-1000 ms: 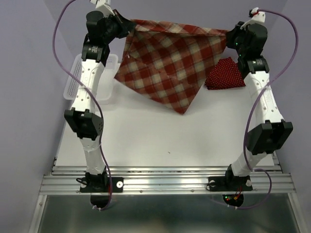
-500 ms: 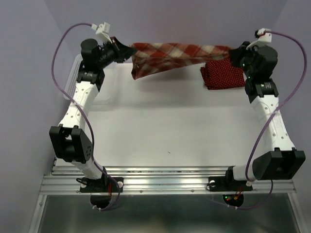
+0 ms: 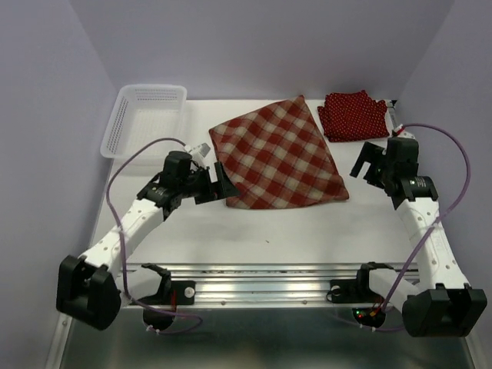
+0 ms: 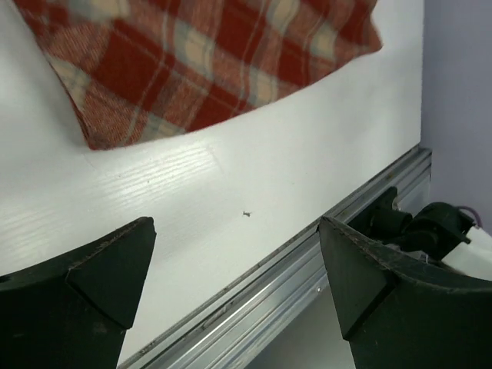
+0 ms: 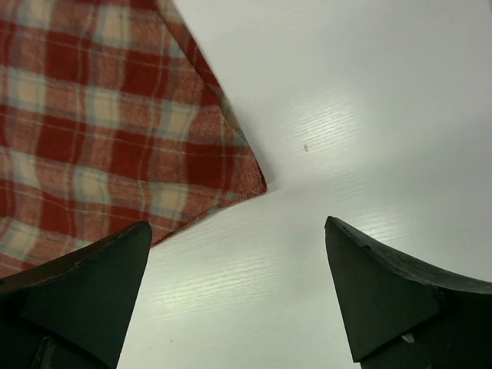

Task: Fold and stack the skirts
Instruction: Flatten the skirt out

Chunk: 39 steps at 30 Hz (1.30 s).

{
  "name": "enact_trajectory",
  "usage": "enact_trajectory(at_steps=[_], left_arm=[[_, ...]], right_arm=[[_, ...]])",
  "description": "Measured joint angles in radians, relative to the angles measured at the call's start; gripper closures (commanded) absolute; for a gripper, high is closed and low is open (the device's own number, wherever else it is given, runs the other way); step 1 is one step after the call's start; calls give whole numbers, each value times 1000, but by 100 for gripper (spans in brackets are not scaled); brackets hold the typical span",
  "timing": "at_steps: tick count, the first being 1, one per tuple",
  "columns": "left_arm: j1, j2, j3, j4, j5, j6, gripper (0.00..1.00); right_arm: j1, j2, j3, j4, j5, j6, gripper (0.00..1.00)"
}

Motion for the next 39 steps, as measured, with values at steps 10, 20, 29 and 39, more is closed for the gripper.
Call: enact_trajectory(at_steps=[10,20,29,39], left_arm=[[15,-134,231,-80,-222,32,1],[-9,412,428,73,-220,76,1],[-19,718,517,117,-194,95,1],[-17,612,280,341,-124,25,1]], right_arm=[[2,32,33,108,-279,11,0],[184,406,-2,267,-360,71,0],[146,556,-51,325,-281,103,0],[49,569,-58,379,-298,141,0]])
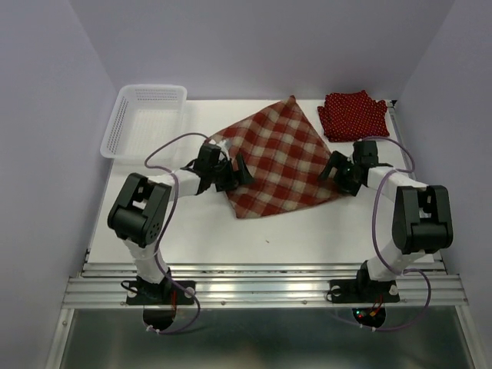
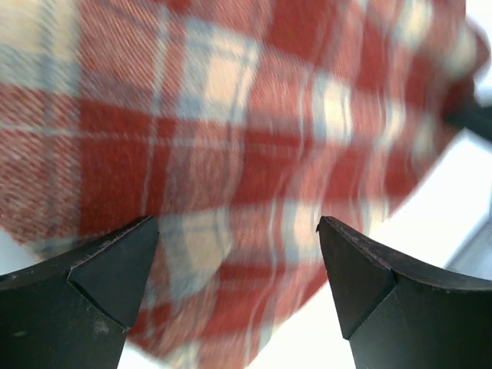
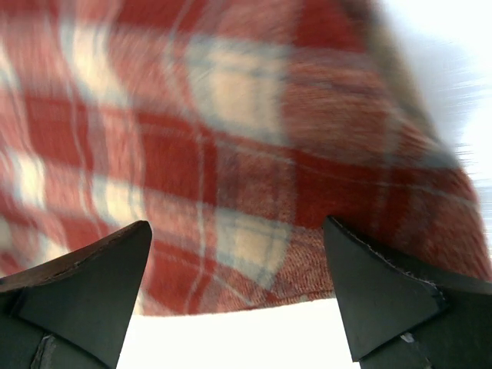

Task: Fold and stack the skirts
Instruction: Flatten the skirt out

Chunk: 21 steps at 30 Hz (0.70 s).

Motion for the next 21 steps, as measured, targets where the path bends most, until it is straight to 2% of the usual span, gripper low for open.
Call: enact_trajectory(at_steps=[3,5,9,12,16,21], left_arm=[[-43,-128,-177,39,35,-50,1],[-113,-203,-259,35,58,-84,1],[-253,-245,-292,-11,102,-110,1],[-294,-262,-269,-87,103,-115,1],[-291,-320,-179,-240,-23,-111,1],[-264,-483,-75,-370,-274,-112,1]], right_arm=[[-60,0,2,-1,-1,4,0],[-109,0,4,-2,8,7,0],[-145,0,13,-18,26,-3,0],[-145,-16,14,-48,18,-35,0],[-98,-132,9,-116,28,-68,0],[143,-317,34,-165,91,-121,0]])
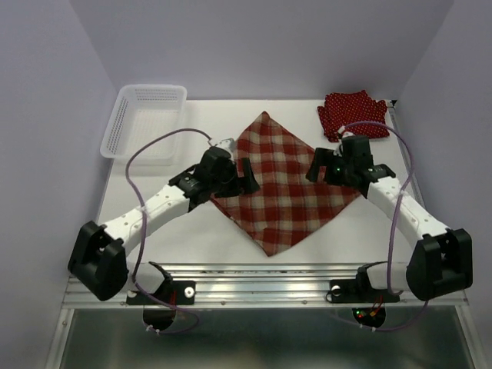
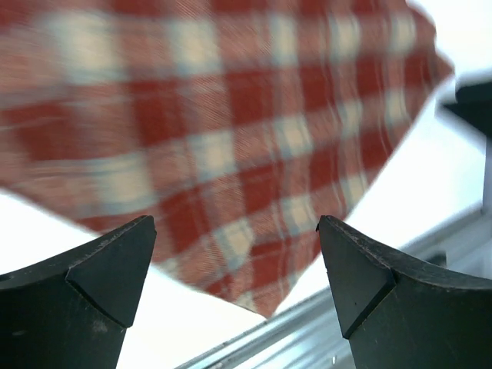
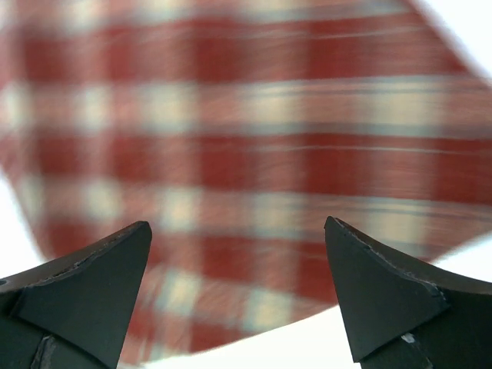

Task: Fold and stack the skirts
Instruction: Flatten the skirt out

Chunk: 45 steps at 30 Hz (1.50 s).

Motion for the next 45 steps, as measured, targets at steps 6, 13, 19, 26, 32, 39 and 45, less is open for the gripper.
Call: enact_trajectory(at_steps=[6,13,19,26,32,39,45], left_arm=[[171,-208,-50,-118,-204,-43,1],[321,-200,-144,-172,-293,-105,1],[344,-190,-186,-136,-298,-135,1],[363,-113,-199,-51,-279,-136,1],[402,-29,-216,39,-230,-109,1],[413,77,-228,130,-186,-80,2],[414,200,-172,214,-158,-56,12]], right_arm=[[342,-54,23,-84,95,-52,0],[800,-28,50,-182,251,-48,0],[1064,93,63,-226,370,1,0],[1167,187,63,-258,451,67,1],[1241,357,129,-274,536,111,19],[1255,423,139,-288,610,147,31],[1254,429,139,-288,650,150,39]])
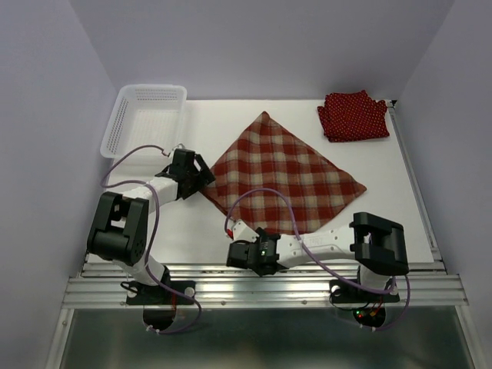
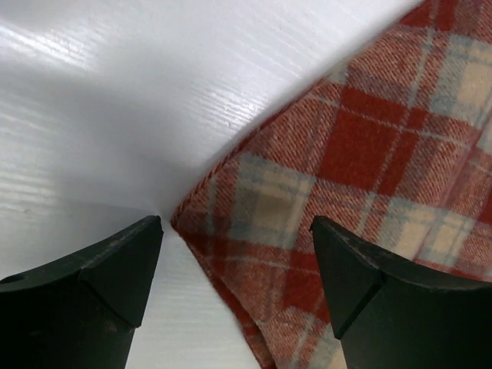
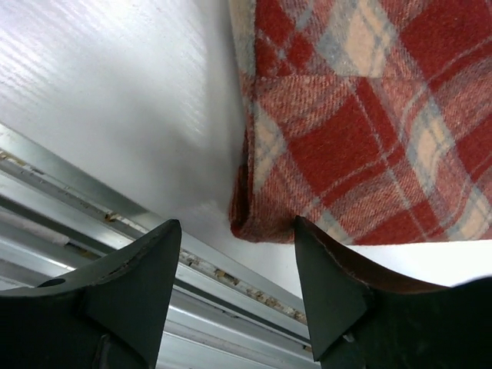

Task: Fold and stack the skirts
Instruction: Flatten the skirt out

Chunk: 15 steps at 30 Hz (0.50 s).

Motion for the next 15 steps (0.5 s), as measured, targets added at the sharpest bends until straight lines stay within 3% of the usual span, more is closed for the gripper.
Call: enact_trajectory(at_steps=[2,5,6,7,8,9,11,12,14,15], left_arm=[[0,24,22,17,5,4,18],[1,61,49,32,7,15,38],[2,71,54,35,7,18,58],[5,78,56,37,13,23,87],[6,81,58,37,16,19,87],[7,83,59,34,19,27,100],[6,96,59,31,39,35,100],[6,96,60,34,47,37,100],[7,95,60,31,56,41,100],[7,92,60,28,60,45,100]], right_arm=[[0,10,0,3,8,-2,53],[-2,19,-3,16,23,-8,55],[-8,21,-8,23,29,-16,57],[-15,19,-12,27,31,-18,60],[-26,18,-16,35,32,-24,61],[-38,18,-19,45,34,-32,65],[-62,10,-31,67,27,-44,74],[-71,4,-39,78,17,-58,87],[-82,-1,-45,85,5,-71,99],[-86,-6,-46,87,-2,-82,99]])
